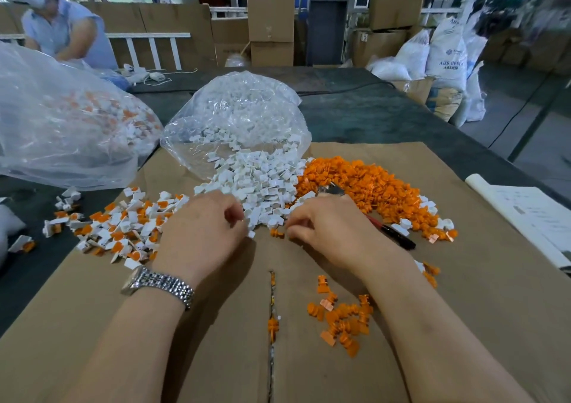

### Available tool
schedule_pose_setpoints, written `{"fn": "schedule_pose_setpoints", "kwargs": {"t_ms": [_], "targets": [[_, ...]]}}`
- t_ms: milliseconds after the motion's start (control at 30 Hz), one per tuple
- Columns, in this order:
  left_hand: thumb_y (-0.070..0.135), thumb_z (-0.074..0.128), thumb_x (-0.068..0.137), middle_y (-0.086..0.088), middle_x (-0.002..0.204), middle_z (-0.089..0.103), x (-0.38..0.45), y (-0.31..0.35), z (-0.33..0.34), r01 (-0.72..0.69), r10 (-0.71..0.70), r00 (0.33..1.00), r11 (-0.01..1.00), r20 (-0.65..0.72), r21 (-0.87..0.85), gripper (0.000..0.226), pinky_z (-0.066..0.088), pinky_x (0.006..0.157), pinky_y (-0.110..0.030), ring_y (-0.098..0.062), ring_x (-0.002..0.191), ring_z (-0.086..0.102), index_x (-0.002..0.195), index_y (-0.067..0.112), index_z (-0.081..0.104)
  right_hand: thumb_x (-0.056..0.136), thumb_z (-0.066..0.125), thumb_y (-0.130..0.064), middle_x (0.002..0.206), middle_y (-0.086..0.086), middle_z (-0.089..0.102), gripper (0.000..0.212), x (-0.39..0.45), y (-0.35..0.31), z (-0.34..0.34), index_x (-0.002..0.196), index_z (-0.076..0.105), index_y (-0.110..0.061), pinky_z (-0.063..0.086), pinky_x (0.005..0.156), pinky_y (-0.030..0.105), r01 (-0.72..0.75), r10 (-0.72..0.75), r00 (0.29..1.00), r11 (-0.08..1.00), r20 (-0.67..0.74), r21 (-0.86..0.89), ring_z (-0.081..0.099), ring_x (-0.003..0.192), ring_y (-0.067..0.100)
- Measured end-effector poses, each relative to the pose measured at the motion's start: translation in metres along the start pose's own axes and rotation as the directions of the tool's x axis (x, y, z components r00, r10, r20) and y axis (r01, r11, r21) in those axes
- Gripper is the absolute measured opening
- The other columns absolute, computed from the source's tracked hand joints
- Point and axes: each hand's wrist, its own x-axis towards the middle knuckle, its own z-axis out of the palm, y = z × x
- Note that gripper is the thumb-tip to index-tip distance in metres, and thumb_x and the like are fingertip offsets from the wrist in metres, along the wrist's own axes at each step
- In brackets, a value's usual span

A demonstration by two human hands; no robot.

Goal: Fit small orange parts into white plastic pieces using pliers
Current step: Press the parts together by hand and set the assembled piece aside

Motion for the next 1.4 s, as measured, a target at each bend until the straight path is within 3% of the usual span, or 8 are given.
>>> {"fn": "schedule_pose_setpoints", "kwargs": {"t_ms": [167, 367, 533, 633, 800, 867, 1233, 1400], "targets": [[0.053, 0.068, 0.089, 0.011, 0.093, 0.060, 0.003, 0.010, 0.008, 0.032, -0.031, 0.999, 0.996, -0.012, 0.089, 0.023, 0.050, 0.073, -0.030, -0.013, 0.092, 0.058, 0.091, 0.031, 0.063, 0.100, 0.059, -0.039, 0.111, -0.009, 0.072, 0.021, 0.001, 0.003, 0.000, 0.110, 0.076, -0.032, 0.042, 0.103, 0.045, -0.033, 0.033, 0.998, 0.999, -0.054, 0.005, 0.060, 0.110, 0.015], [0.034, 0.068, 0.094, 0.010, 0.098, 0.067, -0.001, 0.020, 0.012, -0.071, 0.070, 0.997, 0.997, 0.020, 0.035, 0.007, 0.048, 0.076, -0.027, -0.012, 0.091, 0.059, 0.097, 0.028, 0.068, 0.100, 0.060, -0.036, 0.103, -0.007, 0.073, 0.020, 0.000, 0.007, -0.003, 0.107, 0.077, -0.028, 0.050, 0.091, 0.039, -0.062, 0.074, 0.985, 0.994, -0.153, 0.086, 0.064, 0.099, 0.015], [0.022, 0.067, 0.096, 0.012, 0.094, 0.067, 0.001, 0.025, 0.008, 0.032, -0.010, 0.998, 0.925, 0.060, -0.378, 0.016, 0.057, 0.063, -0.029, -0.008, 0.070, 0.065, 0.109, 0.030, 0.063, 0.095, 0.069, -0.034, 0.094, -0.008, 0.074, 0.013, 0.001, 0.009, -0.007, 0.098, 0.077, -0.025, 0.055, 0.083, 0.035, -0.083, 0.155, 0.953, 0.960, -0.260, 0.268, 0.065, 0.089, 0.009], [0.012, 0.067, 0.096, 0.003, 0.087, 0.072, 0.003, 0.024, 0.006, 0.143, -0.087, 0.989, 0.744, 0.117, -0.653, 0.020, 0.053, 0.056, -0.016, -0.006, 0.060, 0.067, 0.108, 0.027, 0.071, 0.096, 0.069, -0.027, 0.096, -0.009, 0.072, 0.010, 0.001, 0.010, -0.010, 0.100, 0.076, -0.023, 0.053, 0.084, 0.026, -0.073, 0.192, 0.943, 0.916, -0.271, 0.394, 0.064, 0.089, 0.005], [0.002, 0.070, 0.090, -0.016, 0.082, 0.072, 0.008, 0.020, 0.000, 0.417, -0.092, 0.906, 0.027, 0.413, -0.908, 0.021, 0.058, 0.064, -0.021, -0.018, 0.070, 0.070, 0.110, 0.000, 0.076, 0.094, 0.071, -0.021, 0.086, -0.013, 0.069, 0.005, -0.001, 0.005, -0.014, 0.098, 0.074, -0.023, 0.050, 0.073, 0.013, 0.021, 0.178, 0.950, 0.782, -0.256, 0.622, 0.065, 0.081, 0.001], [0.007, 0.071, 0.085, -0.015, 0.086, 0.072, 0.010, 0.020, -0.001, 0.462, -0.032, 0.884, -0.094, 0.466, -0.882, 0.028, 0.058, 0.059, -0.020, -0.017, 0.069, 0.070, 0.111, -0.003, 0.075, 0.095, 0.071, -0.020, 0.087, -0.012, 0.070, 0.006, -0.002, 0.003, -0.016, 0.099, 0.074, -0.022, 0.051, 0.074, 0.017, 0.064, 0.149, 0.951, 0.762, -0.271, 0.644, 0.064, 0.083, 0.002], [0.022, 0.067, 0.089, -0.012, 0.073, 0.065, 0.007, 0.023, 0.002, 0.470, 0.050, 0.882, -0.023, 0.468, -0.883, 0.021, 0.048, 0.046, -0.020, -0.015, 0.055, 0.060, 0.087, 0.001, 0.072, 0.093, 0.072, -0.017, 0.086, -0.013, 0.072, 0.007, -0.007, -0.005, -0.016, 0.095, 0.075, -0.023, 0.049, 0.073, 0.013, 0.196, 0.015, 0.948, 0.761, -0.319, 0.618, 0.066, 0.083, 0.004], [0.016, 0.068, 0.087, -0.009, 0.074, 0.065, 0.006, 0.022, -0.001, 0.431, 0.122, 0.895, 0.014, 0.430, -0.902, 0.018, 0.049, 0.051, -0.021, -0.015, 0.059, 0.060, 0.085, 0.002, 0.078, 0.093, 0.072, -0.016, 0.087, -0.010, 0.071, 0.006, -0.008, -0.004, -0.016, 0.095, 0.074, -0.021, 0.055, 0.077, 0.026, 0.196, 0.021, 0.941, 0.781, -0.338, 0.594, 0.066, 0.085, 0.010]]}}
